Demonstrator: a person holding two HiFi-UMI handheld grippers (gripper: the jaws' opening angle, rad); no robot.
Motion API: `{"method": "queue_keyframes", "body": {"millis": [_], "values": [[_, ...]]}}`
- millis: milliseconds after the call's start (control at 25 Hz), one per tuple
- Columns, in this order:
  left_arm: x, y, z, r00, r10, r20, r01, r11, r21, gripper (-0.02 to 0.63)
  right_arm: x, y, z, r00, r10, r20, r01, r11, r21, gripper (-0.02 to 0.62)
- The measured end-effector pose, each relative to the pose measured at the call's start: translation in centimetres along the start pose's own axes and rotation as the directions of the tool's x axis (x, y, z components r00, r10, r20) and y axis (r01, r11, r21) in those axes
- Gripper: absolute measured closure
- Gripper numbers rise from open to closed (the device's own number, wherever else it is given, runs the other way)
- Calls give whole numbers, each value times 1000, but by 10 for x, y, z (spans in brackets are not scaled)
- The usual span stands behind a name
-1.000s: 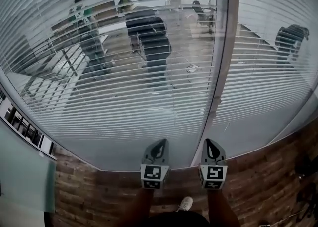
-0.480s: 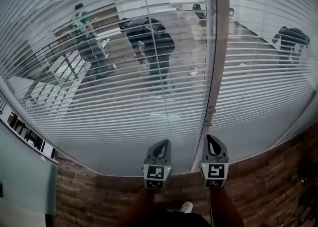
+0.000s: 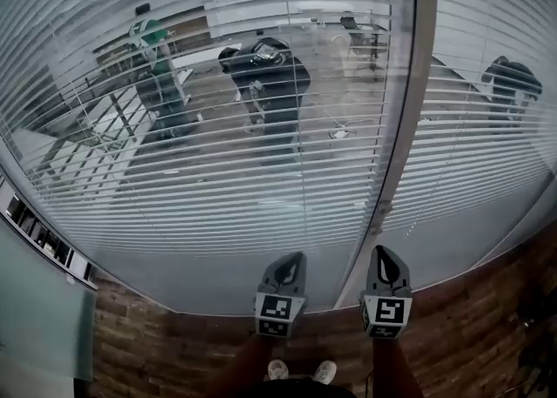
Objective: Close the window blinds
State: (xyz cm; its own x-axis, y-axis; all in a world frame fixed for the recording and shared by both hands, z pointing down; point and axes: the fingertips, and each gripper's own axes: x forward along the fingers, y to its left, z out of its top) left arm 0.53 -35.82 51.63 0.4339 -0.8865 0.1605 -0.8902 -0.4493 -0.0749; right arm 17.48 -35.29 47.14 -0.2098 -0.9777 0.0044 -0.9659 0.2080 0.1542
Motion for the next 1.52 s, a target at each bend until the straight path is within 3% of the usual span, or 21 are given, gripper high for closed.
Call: {"method": "queue_keyframes", "body": {"millis": [160,480,680,960,1080,1160,1400,1520], "values": [[-2,-1,-5,999,-45,22,47,993,-109,614,-1,7,-7,999,-31,-22,32,999,42,594],[-2,0,-1,996,-76,38,80,993,-87,614,-3,8,17,999,-49,19,49,999,-3,594],[-6,-7,10,994,-94,56,101,987,-128,614,-9,-12,28,994,-96,43,97,995,-26,594],[-6,5,6,994,-100,50,106,988,-114,614,1,-14,40,989,-147,22,149,983,-105,594],[-7,8,4,994,-96,46,101,987,-121,614,7,-14,45,992,-123,15,124,981,-147,592],[-8,9,3,994,-97,46,102,987,-121,614,13,-12,47,995,-96,6,95,975,-202,558],[-9,10,0,994,-105,41,109,988,-114,614,26,-17,59,995,-98,-1,88,899,-430,532],[-10,11,1,993,-107,40,111,987,-113,614,31,-16,69,993,-117,8,99,808,-581,508]]}}
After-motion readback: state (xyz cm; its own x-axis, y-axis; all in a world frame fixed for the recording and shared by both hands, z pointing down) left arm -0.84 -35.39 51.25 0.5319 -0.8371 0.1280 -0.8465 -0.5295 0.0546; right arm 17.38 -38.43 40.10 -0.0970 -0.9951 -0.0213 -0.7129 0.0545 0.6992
